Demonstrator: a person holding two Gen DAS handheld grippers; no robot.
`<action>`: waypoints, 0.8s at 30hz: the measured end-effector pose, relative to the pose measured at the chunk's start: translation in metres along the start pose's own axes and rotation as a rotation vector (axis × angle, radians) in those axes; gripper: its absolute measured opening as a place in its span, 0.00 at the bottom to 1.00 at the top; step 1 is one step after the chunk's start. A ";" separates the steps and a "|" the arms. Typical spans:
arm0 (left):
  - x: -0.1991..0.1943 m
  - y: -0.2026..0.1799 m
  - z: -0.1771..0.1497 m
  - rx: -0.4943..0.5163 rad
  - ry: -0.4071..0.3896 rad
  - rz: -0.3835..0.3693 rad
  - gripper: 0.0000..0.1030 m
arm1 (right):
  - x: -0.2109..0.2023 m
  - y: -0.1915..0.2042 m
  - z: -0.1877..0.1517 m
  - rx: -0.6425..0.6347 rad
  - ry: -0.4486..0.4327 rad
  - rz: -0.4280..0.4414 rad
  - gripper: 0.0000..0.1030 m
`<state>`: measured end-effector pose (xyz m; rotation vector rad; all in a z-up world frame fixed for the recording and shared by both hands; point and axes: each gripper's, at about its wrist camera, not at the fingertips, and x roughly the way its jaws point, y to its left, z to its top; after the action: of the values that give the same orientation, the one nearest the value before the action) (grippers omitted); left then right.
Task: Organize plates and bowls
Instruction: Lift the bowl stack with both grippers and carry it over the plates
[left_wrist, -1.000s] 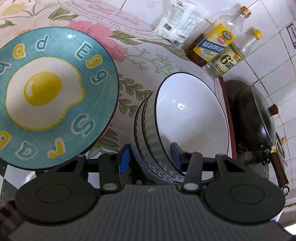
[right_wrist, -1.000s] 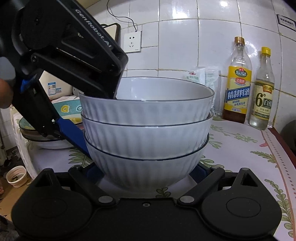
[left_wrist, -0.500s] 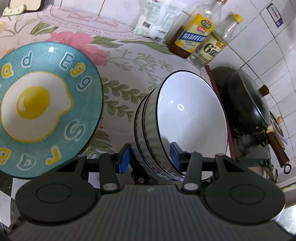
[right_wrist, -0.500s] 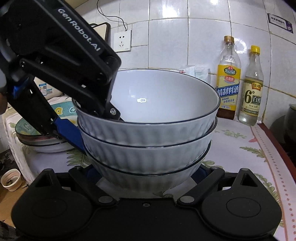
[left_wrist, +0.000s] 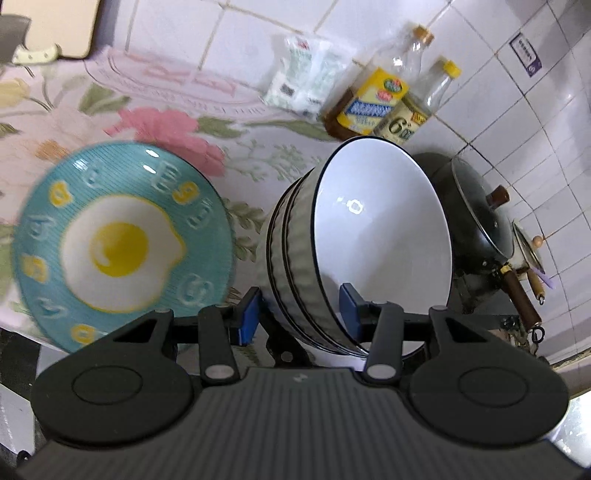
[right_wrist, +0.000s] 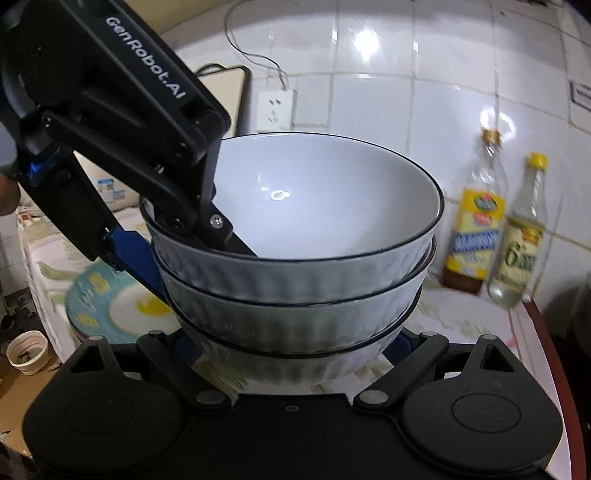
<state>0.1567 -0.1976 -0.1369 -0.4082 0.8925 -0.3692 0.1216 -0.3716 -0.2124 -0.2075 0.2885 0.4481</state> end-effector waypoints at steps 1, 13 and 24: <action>-0.007 0.003 0.002 0.000 -0.005 0.008 0.43 | 0.001 0.005 0.006 -0.003 -0.006 0.011 0.94; -0.073 0.069 0.016 -0.067 -0.047 0.100 0.42 | 0.032 0.074 0.046 -0.013 -0.028 0.142 0.94; -0.048 0.126 0.030 -0.086 -0.005 0.119 0.42 | 0.073 0.100 0.042 0.024 0.034 0.133 0.94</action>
<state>0.1708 -0.0607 -0.1496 -0.4329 0.9255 -0.2210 0.1489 -0.2432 -0.2095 -0.1730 0.3419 0.5724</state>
